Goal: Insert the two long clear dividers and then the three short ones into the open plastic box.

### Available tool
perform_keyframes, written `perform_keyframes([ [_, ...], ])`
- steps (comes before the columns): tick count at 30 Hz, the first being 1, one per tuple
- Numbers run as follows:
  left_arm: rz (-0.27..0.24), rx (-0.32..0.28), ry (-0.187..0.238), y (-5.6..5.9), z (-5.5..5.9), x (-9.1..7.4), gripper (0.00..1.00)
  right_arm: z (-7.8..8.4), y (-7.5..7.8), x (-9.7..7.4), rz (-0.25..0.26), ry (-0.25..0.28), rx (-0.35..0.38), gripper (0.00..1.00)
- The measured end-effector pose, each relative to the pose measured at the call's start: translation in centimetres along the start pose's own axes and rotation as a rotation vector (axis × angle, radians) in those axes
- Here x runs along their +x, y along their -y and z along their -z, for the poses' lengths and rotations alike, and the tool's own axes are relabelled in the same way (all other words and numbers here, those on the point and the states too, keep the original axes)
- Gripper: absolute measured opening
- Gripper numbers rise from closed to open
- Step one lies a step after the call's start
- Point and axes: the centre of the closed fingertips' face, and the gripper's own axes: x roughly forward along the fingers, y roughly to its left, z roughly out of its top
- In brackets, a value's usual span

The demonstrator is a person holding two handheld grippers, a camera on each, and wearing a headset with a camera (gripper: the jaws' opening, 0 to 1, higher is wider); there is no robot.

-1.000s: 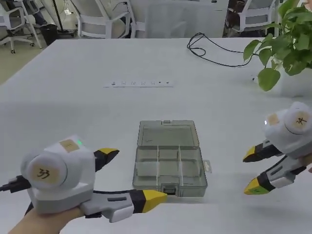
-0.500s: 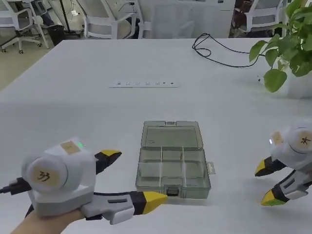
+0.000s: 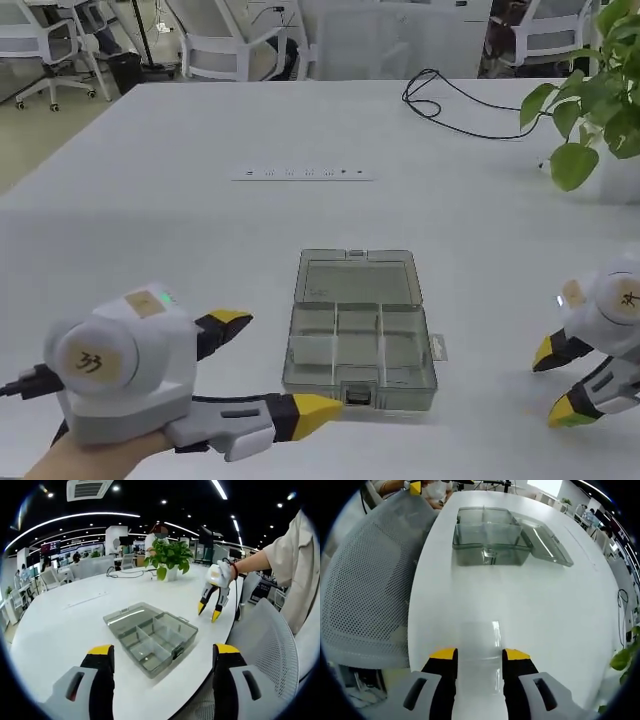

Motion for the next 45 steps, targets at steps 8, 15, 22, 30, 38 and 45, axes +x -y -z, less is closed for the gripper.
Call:
perform_keyframes([
  [8, -0.006, 0.001, 0.002, -0.1, -0.1, 0.1, 0.81, 0.1, 0.0, 0.1, -0.002, 0.007, 0.015, 0.33],
  [15, -0.005, 0.007, -0.002, 0.0, -0.1, 0.0, 0.81, 0.3, 0.1, 0.1, 0.024, 0.031, 0.061, 0.32],
  [22, -0.005, 0.013, -0.010, 0.0, 0.0, -0.3, 0.79, -0.2, 1.0, -0.9, 0.119, 0.058, 0.067, 0.32],
  [30, -0.009, -0.004, 0.003, -0.2, -0.2, -0.4, 0.73, -3.5, 1.6, -2.8, 0.228, 0.125, 0.035, 0.32],
  [38, 0.019, -0.050, 0.016, 0.4, -0.4, 0.0, 0.63, -7.3, 2.4, -3.6, 0.306, 0.213, -0.047, 0.32],
  [45, 0.041, -0.112, 0.043, 0.8, -0.8, 0.1, 0.55, -11.5, 2.0, -4.6, 0.328, 0.282, -0.118, 0.32],
])
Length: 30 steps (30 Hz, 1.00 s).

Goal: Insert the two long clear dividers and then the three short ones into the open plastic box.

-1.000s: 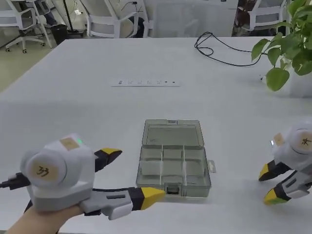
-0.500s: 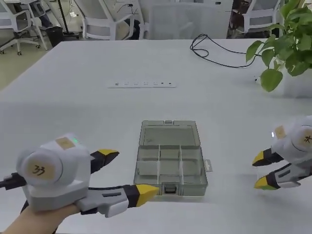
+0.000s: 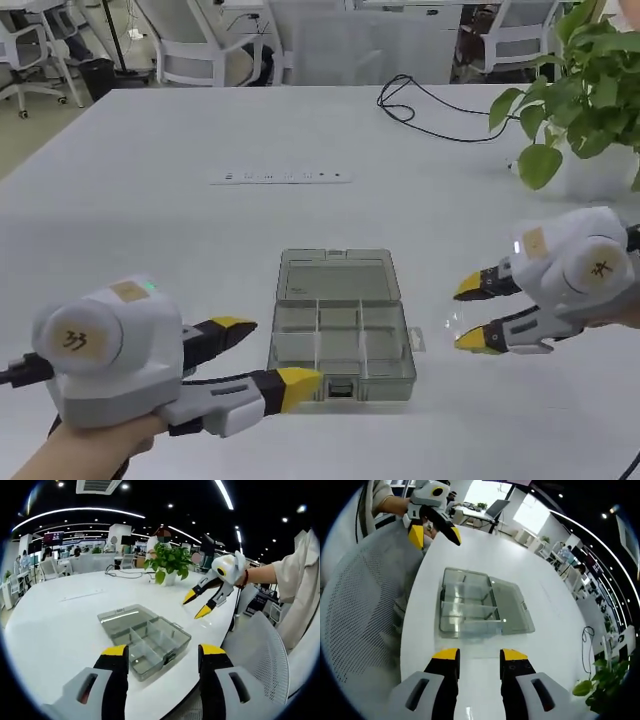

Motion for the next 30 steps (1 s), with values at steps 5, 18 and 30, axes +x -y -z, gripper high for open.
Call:
perform_keyframes([
  [5, 0.018, -0.046, 0.034, 0.2, -0.6, 0.1, 0.49, -2.4, -0.2, 0.3, 0.008, 0.041, -0.031, 0.32],
  [18, 0.077, -0.107, 0.059, 1.4, -1.3, 1.0, 0.38, -7.4, -1.2, 0.9, 0.019, 0.131, -0.085, 0.32],
  [30, 0.087, -0.187, 0.077, 1.4, -1.9, 1.9, 0.25, -10.1, -2.4, 1.8, 0.000, 0.178, -0.118, 0.32],
])
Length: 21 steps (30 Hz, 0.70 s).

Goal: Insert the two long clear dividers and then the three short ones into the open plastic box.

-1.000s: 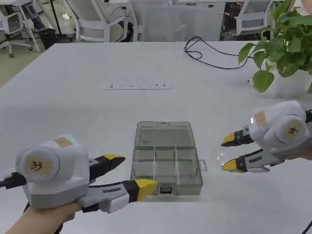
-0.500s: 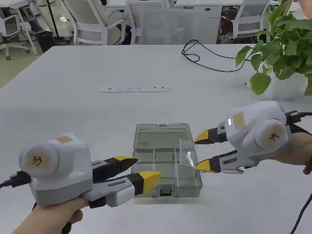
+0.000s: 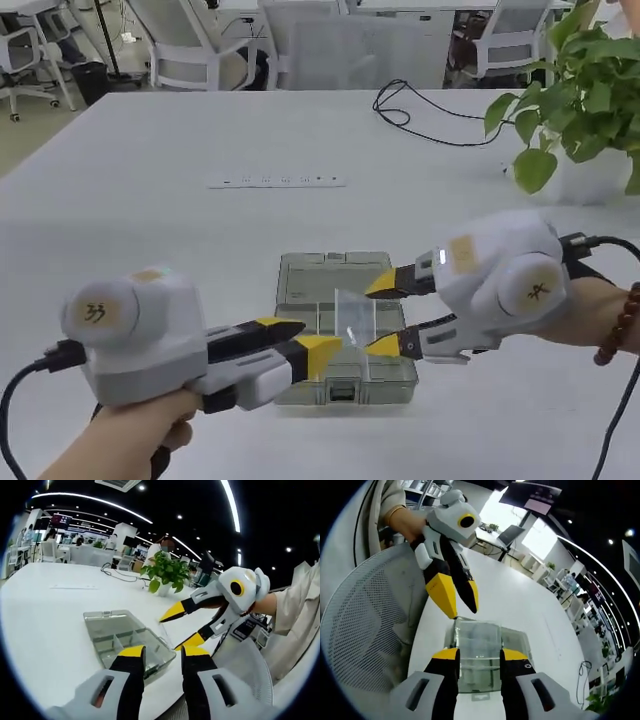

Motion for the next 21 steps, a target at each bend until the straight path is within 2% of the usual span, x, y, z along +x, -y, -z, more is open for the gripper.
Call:
perform_keyframes([
  [6, 0.006, -0.039, 0.001, -0.1, 0.0, 0.4, 0.17, -1.0, -0.2, 0.4, -0.003, 0.021, -0.015, 0.32],
  [15, 0.000, -0.079, -0.003, -0.6, 0.2, 0.8, 0.10, -1.7, 0.0, 0.6, 0.001, 0.036, -0.033, 0.32],
  [21, 0.013, -0.105, -0.006, -0.4, 0.1, 1.1, 0.02, -1.8, 0.3, 0.8, 0.006, 0.037, -0.037, 0.32],
])
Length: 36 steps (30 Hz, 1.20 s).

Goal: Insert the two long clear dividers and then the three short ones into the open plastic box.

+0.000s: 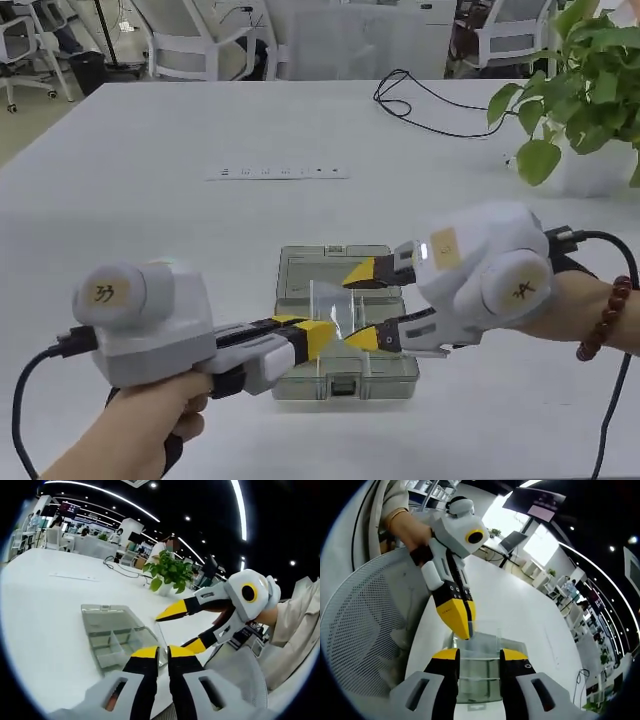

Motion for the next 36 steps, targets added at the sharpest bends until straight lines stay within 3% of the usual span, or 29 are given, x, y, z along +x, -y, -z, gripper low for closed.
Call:
perform_keyframes([
  [4, -0.007, -0.033, -0.003, -0.1, -0.1, 0.2, 0.00, 0.0, 0.2, 0.1, 0.007, -0.001, -0.007, 0.32],
  [8, -0.029, -0.141, -0.023, -0.4, 0.1, 0.2, 0.00, 0.1, 0.3, 0.1, 0.016, -0.006, -0.020, 0.32],
  [10, -0.022, -0.120, -0.035, -0.2, 0.1, 0.5, 0.00, 0.2, 0.2, 0.3, 0.019, -0.015, -0.023, 0.32],
  [17, -0.030, -0.184, -0.040, -0.3, -0.1, 0.3, 0.00, 0.1, 0.4, 0.2, 0.034, -0.007, -0.017, 0.33],
  [22, -0.028, -0.196, -0.037, -0.1, -0.1, 0.2, 0.00, -0.2, 0.5, 0.1, 0.038, 0.002, -0.002, 0.34],
  [29, -0.048, -0.126, -0.071, -0.4, 0.5, -0.1, 0.00, -0.7, 0.2, 0.1, 0.015, 0.029, 0.064, 0.38],
  [36, -0.063, 0.074, -0.124, -1.1, 1.3, -0.8, 0.00, -0.9, 0.2, -0.2, -0.011, 0.057, 0.144, 0.38],
])
